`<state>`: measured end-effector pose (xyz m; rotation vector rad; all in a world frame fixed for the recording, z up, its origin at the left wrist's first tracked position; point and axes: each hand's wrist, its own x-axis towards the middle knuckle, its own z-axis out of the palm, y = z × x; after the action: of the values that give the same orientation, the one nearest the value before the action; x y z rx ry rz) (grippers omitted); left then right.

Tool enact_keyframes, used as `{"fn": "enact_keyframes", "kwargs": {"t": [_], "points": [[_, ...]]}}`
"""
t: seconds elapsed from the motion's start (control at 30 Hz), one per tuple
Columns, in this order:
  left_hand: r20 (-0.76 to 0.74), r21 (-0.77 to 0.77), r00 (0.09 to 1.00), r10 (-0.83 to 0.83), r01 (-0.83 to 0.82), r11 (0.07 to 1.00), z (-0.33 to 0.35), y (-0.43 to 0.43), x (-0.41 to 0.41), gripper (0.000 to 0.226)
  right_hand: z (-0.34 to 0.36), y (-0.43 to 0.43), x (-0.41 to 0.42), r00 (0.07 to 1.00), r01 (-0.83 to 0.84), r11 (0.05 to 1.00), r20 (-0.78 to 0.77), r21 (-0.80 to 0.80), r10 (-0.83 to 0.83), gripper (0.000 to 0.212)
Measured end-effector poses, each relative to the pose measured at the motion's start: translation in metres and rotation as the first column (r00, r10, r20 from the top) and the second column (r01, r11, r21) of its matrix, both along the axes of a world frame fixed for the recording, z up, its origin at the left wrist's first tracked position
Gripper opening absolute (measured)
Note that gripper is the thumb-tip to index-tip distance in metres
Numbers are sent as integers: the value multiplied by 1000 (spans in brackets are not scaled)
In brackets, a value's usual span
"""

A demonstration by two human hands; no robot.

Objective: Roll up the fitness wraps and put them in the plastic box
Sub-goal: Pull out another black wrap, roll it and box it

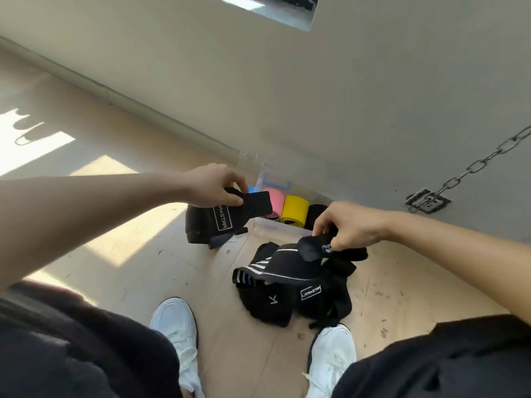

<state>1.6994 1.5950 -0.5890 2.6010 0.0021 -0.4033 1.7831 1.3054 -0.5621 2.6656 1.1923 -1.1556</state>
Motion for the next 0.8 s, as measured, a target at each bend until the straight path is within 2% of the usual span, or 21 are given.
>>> {"fn": "enact_keyframes", "kwargs": {"t": [0.07,0.17,0.4,0.67,0.8], "points": [[1,-46,1000,-8,8,999,0,-13,-2,26,1,-7,-8,999,44,999,-4,18,-44,22],[-39,-105,997,-60,56,993,-4,-35,-7,32,3,-12,-13,996,87,994,-42,73,-84,16],[-97,-277,956,-276,240,930,-17,-73,-8,44,7,-19,-11,998,-50,956,-29,290,61,15],[-92,-306,939,-331,290,907,-28,-106,-5,44,11,-27,-12,996,-60,906,-41,419,85,15],[-59,-383,945,-321,276,882,-30,-113,2,27,11,-29,-11,994,-48,891,-67,452,87,15]]}}
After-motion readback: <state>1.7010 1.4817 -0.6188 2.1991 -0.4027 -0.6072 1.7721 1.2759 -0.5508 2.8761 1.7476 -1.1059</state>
